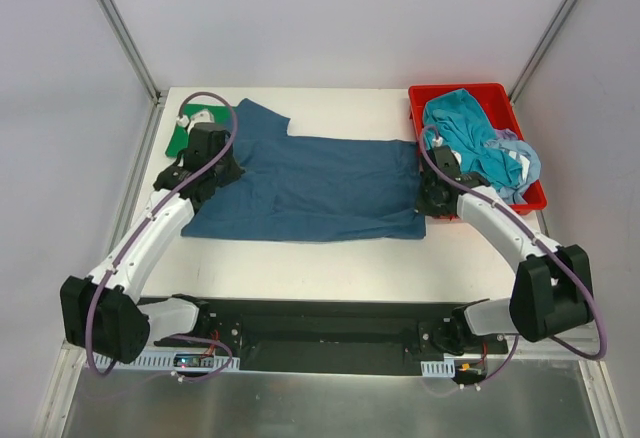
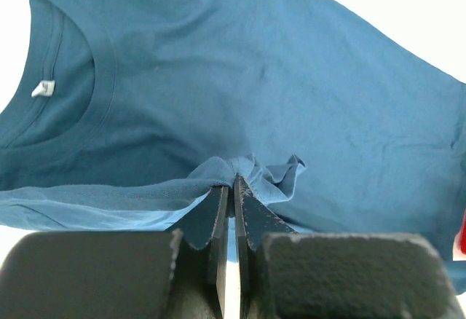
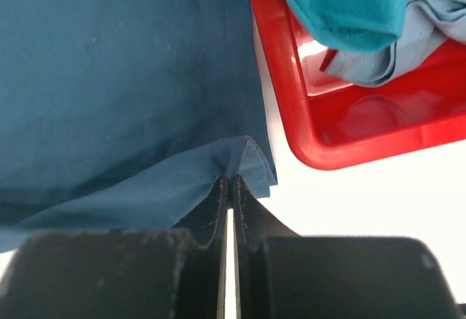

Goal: Fold and stack the t-shirts
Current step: Fold the flattened tshirt in 1/3 of the way

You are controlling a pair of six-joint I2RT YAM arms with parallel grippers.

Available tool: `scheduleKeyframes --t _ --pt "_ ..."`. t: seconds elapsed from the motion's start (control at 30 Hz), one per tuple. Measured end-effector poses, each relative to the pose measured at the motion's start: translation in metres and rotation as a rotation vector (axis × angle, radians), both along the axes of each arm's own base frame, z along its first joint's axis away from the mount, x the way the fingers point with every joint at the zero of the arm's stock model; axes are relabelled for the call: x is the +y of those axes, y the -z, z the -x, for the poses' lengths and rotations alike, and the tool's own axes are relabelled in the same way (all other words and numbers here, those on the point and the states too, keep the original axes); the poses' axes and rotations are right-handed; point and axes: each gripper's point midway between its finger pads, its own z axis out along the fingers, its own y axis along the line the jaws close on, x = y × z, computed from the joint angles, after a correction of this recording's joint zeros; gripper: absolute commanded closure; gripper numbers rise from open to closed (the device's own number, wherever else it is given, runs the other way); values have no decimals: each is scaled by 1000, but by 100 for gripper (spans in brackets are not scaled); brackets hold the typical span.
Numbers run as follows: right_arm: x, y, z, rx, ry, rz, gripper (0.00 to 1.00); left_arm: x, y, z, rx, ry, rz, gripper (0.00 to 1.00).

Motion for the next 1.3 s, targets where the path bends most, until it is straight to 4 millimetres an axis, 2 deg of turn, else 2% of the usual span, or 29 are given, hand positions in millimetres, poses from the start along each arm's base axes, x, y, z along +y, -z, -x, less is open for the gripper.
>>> scheduleKeyframes --t 0.3,0.77,0.8,0.87,0.93,0.97,1.0,1.07,1.2,1.27,1.3 --pt "-3 5 -19 -25 23 33 98 -4 4 -34 -27 58 -74 100" --pt "-4 8 -39 -55 35 62 94 1 9 -65 -38 112 -167 99" --pt "-4 8 -40 -55 34 64 92 2 11 -68 -34 112 -172 95" --pt "-4 8 -44 -59 35 68 82 1 15 -74 -25 120 -184 77" --pt "-3 6 -46 -60 34 71 71 1 20 -80 -13 133 -203 51" --pt "-3 4 -48 -64 33 71 64 2 22 -84 -7 136 -210 32" --pt "-2 3 -49 -67 35 68 53 2 22 -86 -5 141 -218 17" --pt "-1 -1 -52 -77 33 62 37 2 19 -91 -8 150 -228 1" --pt "6 -7 -50 -77 2 27 13 0 4 -94 -38 147 -217 1" --pt "11 -13 -46 -86 -19 1 3 -2 -3 -89 -51 154 -199 1" --pt "15 -18 -45 -94 -33 -15 2 -4 -6 -86 -60 158 -182 1"
